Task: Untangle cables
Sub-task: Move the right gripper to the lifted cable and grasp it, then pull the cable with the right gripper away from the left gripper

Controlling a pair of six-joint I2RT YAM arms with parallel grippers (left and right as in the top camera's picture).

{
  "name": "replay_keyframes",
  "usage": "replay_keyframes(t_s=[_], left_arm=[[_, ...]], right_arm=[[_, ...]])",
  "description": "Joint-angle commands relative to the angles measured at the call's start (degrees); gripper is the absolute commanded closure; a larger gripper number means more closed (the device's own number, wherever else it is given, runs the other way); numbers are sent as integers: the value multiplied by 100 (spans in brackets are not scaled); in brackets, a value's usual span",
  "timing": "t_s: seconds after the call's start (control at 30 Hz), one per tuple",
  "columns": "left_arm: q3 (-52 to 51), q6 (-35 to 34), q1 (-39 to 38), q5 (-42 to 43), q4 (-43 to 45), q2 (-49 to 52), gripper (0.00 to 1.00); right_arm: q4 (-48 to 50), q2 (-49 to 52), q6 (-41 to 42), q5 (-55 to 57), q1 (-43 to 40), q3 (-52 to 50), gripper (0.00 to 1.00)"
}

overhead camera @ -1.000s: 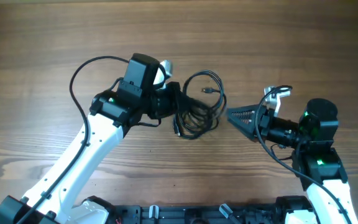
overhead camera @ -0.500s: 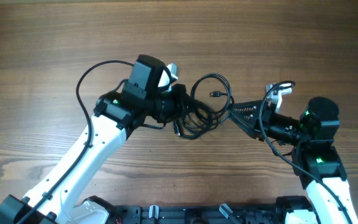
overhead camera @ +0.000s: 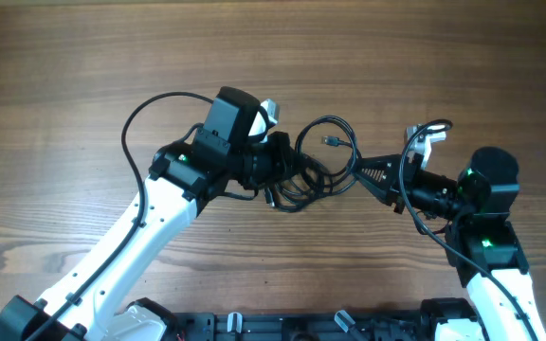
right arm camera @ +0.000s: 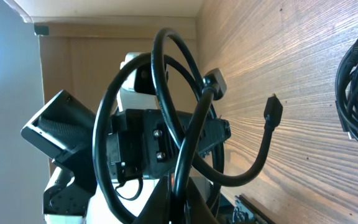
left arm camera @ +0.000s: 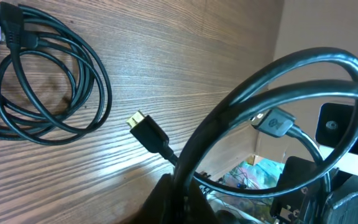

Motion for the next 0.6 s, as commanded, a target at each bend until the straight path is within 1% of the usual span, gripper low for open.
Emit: replay_keyframes(t_s=[0.0,0.03,0.07,0.13,0.2,0.23,0.3,0.33,0.37,0.4,0.47,0.5,0.53,0.57], left_arm=[[79,0,24,-223,39,-83,79],[79,-2,68,-332,42,-83,64],[79,-17,144,-380,39,-83,59],[79,-20,422,-380,37,-83,57],[79,-61,815,-96,39,-83,44],[79,-59,925,109,42,-83,41],[79,-42,1073,326,61,-83,24],[79,127,1084,542,111,-83,19],[79,354,1082,815,155,-83,18],[79,723,1078,1211,208,-83,16],[79,1532,1064,1947,280,-83,15],[79,1899,1040,2140,280,-83,15],[79,2420,968,2175,278,-83,13],[79,2706,929,2142,278,-83,11]], right_arm=[[63,9,-439,-28,2,70,96],[114,-42,-616,-42,2,70,96],[184,-122,-809,-55,2,70,96],[293,-354,-1311,-44,2,70,96],[286,-518,-1823,-129,2,70,96],[289,-520,-2000,-262,2,70,96],[286,-487,-2481,-505,2,70,96],[267,-487,-2511,-527,2,70,96],[269,-487,-2483,-525,2,70,96],[254,-487,-2385,-522,2,68,96],[236,-387,-1902,-483,2,68,96],[236,-306,-1703,-514,2,68,95],[240,-216,-1593,-610,2,68,96],[240,-144,-1517,-695,2,68,96]])
